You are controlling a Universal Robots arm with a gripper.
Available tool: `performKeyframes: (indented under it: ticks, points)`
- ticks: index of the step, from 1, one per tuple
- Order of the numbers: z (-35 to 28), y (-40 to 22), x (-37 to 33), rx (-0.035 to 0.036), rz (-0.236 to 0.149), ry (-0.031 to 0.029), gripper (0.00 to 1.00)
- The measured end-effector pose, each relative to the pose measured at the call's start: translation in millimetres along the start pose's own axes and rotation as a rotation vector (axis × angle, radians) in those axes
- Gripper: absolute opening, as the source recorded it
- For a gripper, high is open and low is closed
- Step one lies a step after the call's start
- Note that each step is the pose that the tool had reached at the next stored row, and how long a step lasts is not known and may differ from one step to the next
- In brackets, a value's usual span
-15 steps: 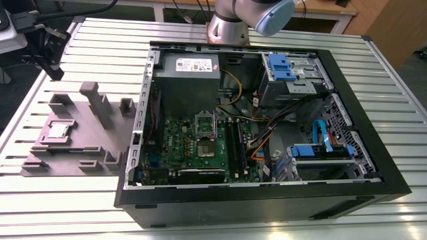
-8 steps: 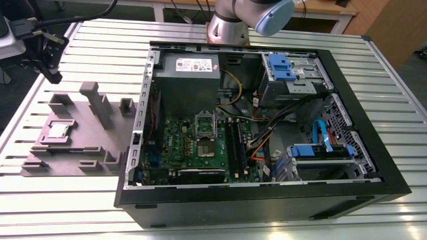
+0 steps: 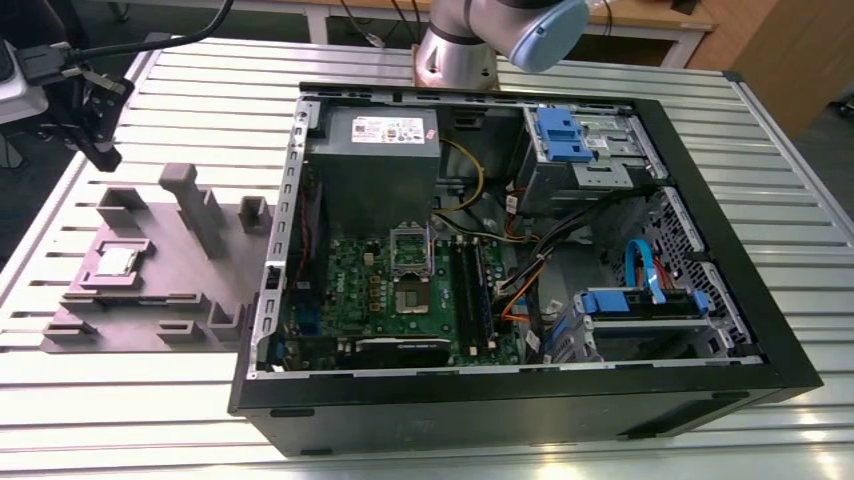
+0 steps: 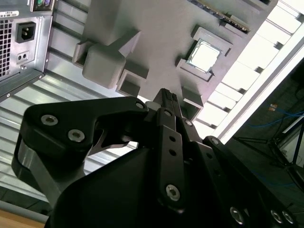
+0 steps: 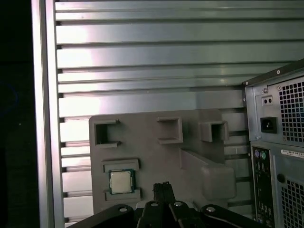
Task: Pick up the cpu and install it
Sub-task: 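Reach for the cpu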
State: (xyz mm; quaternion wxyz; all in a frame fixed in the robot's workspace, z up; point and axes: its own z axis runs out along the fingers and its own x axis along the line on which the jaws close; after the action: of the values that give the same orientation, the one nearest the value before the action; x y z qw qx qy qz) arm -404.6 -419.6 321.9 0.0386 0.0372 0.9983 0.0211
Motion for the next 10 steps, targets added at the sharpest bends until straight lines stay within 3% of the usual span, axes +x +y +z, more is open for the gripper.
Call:
performKeyframes:
  ticks: [10]
  points:
    - [6.1, -0.3, 0.7, -0.0001, 0.0, -0.0001, 0.1]
